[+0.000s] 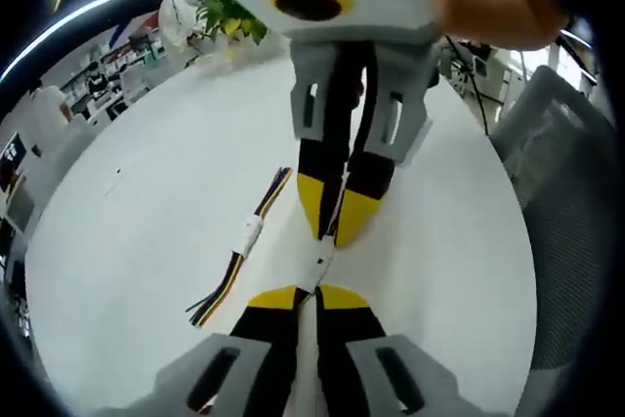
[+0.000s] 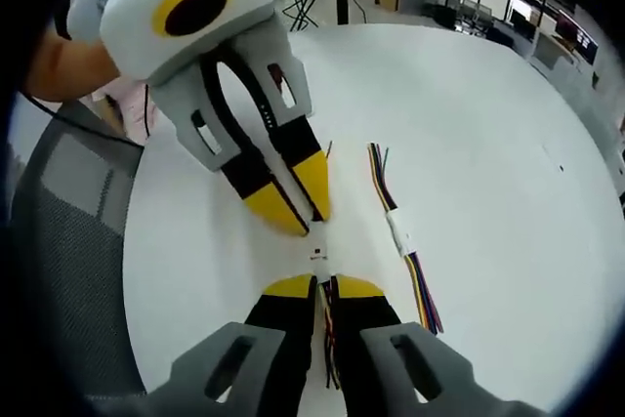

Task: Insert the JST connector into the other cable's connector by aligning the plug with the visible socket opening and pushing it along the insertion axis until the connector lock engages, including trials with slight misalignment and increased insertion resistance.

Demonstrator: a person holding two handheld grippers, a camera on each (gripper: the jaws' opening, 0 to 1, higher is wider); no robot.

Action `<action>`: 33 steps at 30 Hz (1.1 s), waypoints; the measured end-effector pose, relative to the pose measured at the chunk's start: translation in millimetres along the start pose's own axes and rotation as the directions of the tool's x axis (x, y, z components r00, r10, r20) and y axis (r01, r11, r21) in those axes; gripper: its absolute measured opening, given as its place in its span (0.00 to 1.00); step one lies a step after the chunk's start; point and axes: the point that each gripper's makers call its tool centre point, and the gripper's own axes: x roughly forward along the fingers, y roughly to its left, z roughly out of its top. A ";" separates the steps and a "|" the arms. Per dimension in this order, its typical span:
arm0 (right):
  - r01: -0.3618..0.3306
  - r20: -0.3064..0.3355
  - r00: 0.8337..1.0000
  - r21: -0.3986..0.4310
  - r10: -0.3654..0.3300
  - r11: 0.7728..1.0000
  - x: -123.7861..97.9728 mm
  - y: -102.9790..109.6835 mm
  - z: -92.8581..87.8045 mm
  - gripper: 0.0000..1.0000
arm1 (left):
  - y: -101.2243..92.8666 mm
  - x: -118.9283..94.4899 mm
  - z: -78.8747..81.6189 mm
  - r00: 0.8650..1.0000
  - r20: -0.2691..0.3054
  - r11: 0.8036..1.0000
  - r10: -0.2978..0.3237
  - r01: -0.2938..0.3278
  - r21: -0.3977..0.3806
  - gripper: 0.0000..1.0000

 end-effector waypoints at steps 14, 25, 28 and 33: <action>0.007 -0.009 1.000 0.021 -0.007 1.000 -4.4 -3.9 -1.9 0.03 | 0.6 -0.7 6.5 1.000 0.011 1.000 0.018 -0.018 0.006 0.00; 0.014 -0.011 1.000 0.044 -0.013 0.999 -5.5 -7.2 -2.4 0.03 | 2.0 -1.5 4.6 0.999 0.009 0.999 0.035 -0.035 0.030 0.00; 0.012 -0.010 1.000 0.048 -0.011 0.999 -5.2 -7.4 -1.4 0.03 | 1.9 -1.4 4.3 0.999 0.012 0.999 0.041 -0.041 0.030 0.00; 0.015 -0.016 1.000 0.045 -0.015 0.999 -4.6 -5.9 -2.0 0.03 | 1.9 -1.7 7.6 0.999 0.020 0.998 0.047 -0.048 0.034 0.00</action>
